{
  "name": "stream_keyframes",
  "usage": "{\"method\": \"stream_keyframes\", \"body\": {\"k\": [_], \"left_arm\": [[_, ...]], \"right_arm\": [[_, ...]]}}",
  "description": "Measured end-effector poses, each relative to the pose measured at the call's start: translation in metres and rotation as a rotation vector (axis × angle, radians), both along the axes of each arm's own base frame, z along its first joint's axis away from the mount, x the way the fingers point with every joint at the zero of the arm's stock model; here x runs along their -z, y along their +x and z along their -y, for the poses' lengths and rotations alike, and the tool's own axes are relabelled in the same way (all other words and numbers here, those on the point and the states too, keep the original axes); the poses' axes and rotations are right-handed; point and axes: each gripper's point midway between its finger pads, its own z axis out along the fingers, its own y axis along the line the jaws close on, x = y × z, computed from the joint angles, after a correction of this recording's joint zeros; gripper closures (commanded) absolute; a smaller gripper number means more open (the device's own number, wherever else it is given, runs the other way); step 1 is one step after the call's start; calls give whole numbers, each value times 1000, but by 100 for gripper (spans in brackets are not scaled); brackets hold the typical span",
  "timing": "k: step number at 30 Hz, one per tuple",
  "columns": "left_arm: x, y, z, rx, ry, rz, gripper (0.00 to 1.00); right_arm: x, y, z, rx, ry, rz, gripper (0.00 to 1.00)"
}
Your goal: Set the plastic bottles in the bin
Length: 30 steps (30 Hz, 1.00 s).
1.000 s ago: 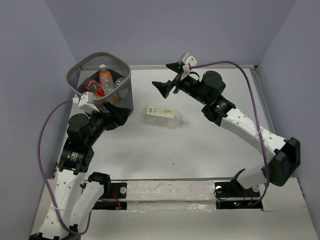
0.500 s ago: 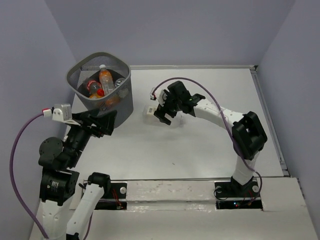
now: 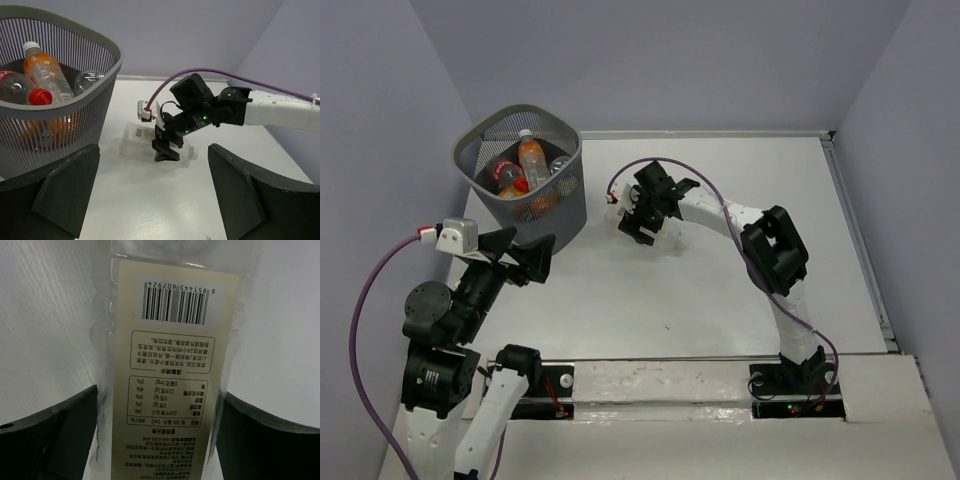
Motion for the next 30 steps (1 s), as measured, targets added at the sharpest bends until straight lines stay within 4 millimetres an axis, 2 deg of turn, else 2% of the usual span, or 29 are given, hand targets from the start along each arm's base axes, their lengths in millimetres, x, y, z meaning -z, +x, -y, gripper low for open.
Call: {"method": "stream_keyframes", "body": {"k": [1, 2, 4, 7, 10, 11, 12, 13, 14, 15, 16, 17, 19, 21, 24, 25, 28, 29, 30], "left_arm": [[0, 0, -1, -3, 3, 3, 1], [-1, 0, -1, -6, 4, 5, 1], [-1, 1, -2, -13, 4, 11, 1], [0, 1, -4, -25, -1, 25, 1], [2, 2, -7, -42, -7, 31, 1], [2, 2, -9, -53, -10, 35, 1], [2, 2, -10, -61, -14, 39, 1], [1, 3, -12, -70, -18, 42, 1], [1, 3, -13, -78, -21, 45, 1], [-1, 4, -15, -89, -28, 51, 1], [-2, 5, -17, -103, -37, 59, 1], [-1, 7, -18, -113, -46, 60, 1], [3, 11, -20, -127, -56, 52, 1], [13, 17, -20, -139, -63, 31, 1], [32, 23, -20, -151, -74, -3, 1], [37, 24, -20, -155, -78, -10, 1], [55, 26, -19, -157, -92, -38, 1], [58, 26, -19, -157, -94, -42, 1], [61, 26, -19, -156, -97, -46, 1]], "right_arm": [[3, -1, 1, 4, -5, -9, 29], [2, 0, 0, 11, 1, -8, 46], [-9, 4, -1, 37, 20, 14, 57], [-40, 5, 2, 88, 68, 65, 60], [-101, -5, 8, 127, 169, 137, 62], [-135, -10, 8, 136, 231, 178, 64], [-191, -16, 6, 140, 344, 257, 66], [-204, -20, 4, 136, 374, 274, 66], [-250, -31, 0, 125, 483, 333, 66], [-274, -37, -3, 117, 550, 352, 66], [-320, -48, -8, 95, 675, 398, 66], [-344, -54, -11, 78, 742, 418, 66], [-411, -68, -27, 11, 942, 455, 66], [-459, -72, -45, -47, 1096, 482, 66], [-492, -68, -72, -104, 1252, 473, 67], [-497, -65, -82, -114, 1291, 459, 68], [-496, -43, -124, -147, 1415, 418, 68], [-487, -36, -135, -145, 1426, 408, 68], [-473, -24, -153, -138, 1442, 397, 68]]}}
